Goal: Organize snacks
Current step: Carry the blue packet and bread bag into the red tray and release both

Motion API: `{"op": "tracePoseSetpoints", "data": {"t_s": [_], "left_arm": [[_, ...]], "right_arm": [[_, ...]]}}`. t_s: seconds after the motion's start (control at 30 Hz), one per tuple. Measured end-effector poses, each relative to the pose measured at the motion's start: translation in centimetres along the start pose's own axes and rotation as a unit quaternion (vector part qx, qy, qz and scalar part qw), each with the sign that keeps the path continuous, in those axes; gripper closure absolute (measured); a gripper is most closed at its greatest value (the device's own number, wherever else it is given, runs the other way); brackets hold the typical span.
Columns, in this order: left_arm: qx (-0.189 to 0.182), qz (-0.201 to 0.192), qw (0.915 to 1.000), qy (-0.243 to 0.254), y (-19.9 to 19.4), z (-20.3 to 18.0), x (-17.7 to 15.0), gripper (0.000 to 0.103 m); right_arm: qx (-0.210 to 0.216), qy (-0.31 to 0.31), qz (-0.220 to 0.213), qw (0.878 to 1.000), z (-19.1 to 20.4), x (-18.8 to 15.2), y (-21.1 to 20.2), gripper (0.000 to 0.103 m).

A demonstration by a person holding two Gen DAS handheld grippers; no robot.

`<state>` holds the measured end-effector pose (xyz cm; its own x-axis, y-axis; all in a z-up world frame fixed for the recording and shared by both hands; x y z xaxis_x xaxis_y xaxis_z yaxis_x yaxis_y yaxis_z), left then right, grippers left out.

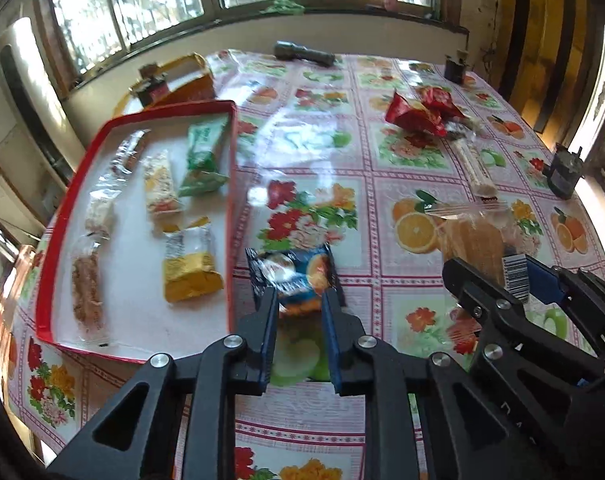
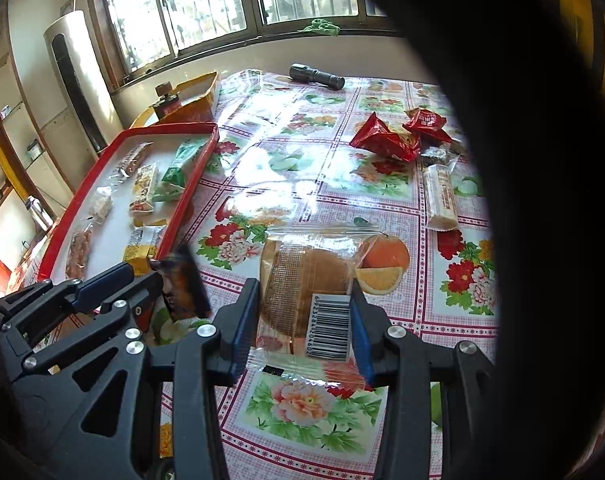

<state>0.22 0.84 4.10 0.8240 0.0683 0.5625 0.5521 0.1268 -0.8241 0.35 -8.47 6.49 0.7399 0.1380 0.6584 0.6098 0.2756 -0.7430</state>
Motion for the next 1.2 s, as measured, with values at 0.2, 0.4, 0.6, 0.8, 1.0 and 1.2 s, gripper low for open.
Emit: {"op": "tracePoseSetpoints", "data": {"t_s": [0.2, 0.4, 0.6, 0.8, 1.0, 1.2], "left_arm": [[0.035, 0.004, 0.9994, -0.009, 1.8, -1.2, 1.2, 0.068], [0.054, 0.061, 0.9963, -0.03, 5.1, -0.6, 3.5, 0.061], [0.091, 0.074, 0.9925, -0.034, 6.5, -0.8, 3.4, 0.056], [0.128, 0.082, 0.988, -0.025, 6.9, -0.6, 3.5, 0.039], [0.108, 0.106, 0.9877, -0.04, 8.4, -0.4, 4.2, 0.029], [0.029, 0.132, 0.9885, -0.069, 8.6, -0.6, 3.9, 0.045]], "right_arm": [[-0.019, 0.038, 0.026, 0.999, -3.5, -1.3, 0.9, 0.059], [-0.037, 0.065, 0.048, 0.996, -6.6, -2.3, 1.9, 0.059], [-0.039, 0.08, 0.061, 0.994, -8.1, -2.9, 2.8, 0.059], [-0.034, 0.083, 0.063, 0.994, -8.6, -3.0, 3.1, 0.059], [-0.03, 0.086, 0.063, 0.994, -9.0, -3.0, 3.1, 0.059], [-0.028, 0.087, 0.065, 0.994, -9.1, -3.1, 2.8, 0.059]]}}
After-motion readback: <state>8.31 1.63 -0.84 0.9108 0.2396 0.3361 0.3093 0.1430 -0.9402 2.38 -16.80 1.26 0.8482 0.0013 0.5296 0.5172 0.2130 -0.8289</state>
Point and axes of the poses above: each gripper's, at about its wrist camera, not at the fingertips, and y roughly the way its jaws point, z to its left, x to its top, the point moved 2 cm from there along y, roughly the way its jaws point, and after that the axes turned 1 degree about -z, right-handed, at the moved point
